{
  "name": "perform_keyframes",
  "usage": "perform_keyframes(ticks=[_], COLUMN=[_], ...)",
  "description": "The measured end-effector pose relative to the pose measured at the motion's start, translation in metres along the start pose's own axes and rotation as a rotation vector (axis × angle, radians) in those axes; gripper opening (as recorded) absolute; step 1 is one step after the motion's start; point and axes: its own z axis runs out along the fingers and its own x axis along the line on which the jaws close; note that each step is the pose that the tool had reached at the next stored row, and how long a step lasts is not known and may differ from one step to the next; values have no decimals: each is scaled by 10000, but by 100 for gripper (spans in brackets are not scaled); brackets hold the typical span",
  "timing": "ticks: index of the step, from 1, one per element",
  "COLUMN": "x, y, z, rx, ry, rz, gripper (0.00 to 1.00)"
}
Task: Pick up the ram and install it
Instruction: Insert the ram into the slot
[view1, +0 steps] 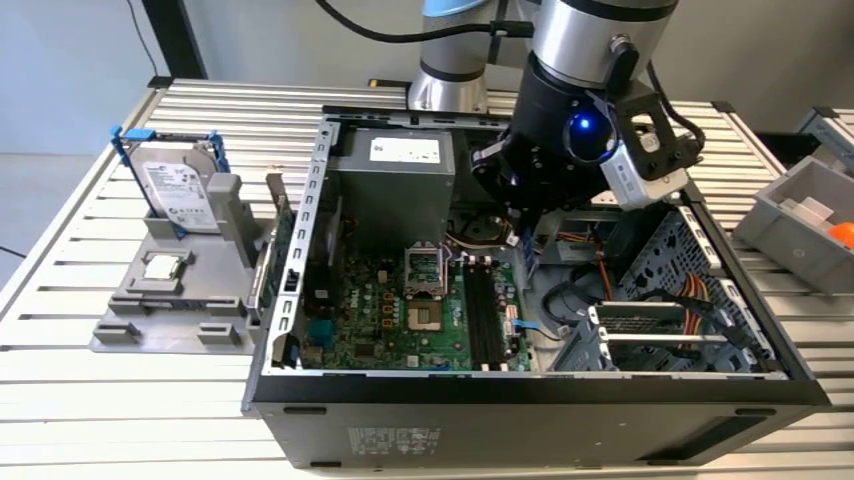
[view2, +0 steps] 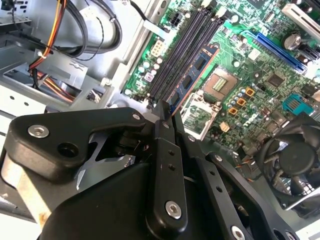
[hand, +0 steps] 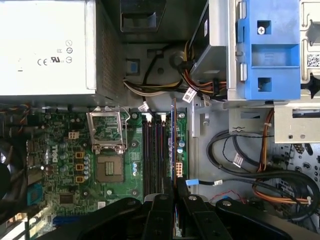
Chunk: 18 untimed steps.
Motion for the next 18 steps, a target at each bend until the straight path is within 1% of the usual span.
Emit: perform_keyframes(ticks=[2, 10, 14, 18], x=[0, 2, 2, 2], y=[-2, -15, -23, -37], z=[20, 156, 200, 262], rx=[0, -1, 0, -1], ry=[5, 4, 3, 3], rz=[0, 0, 0, 0], gripper=[0, 0, 0, 0])
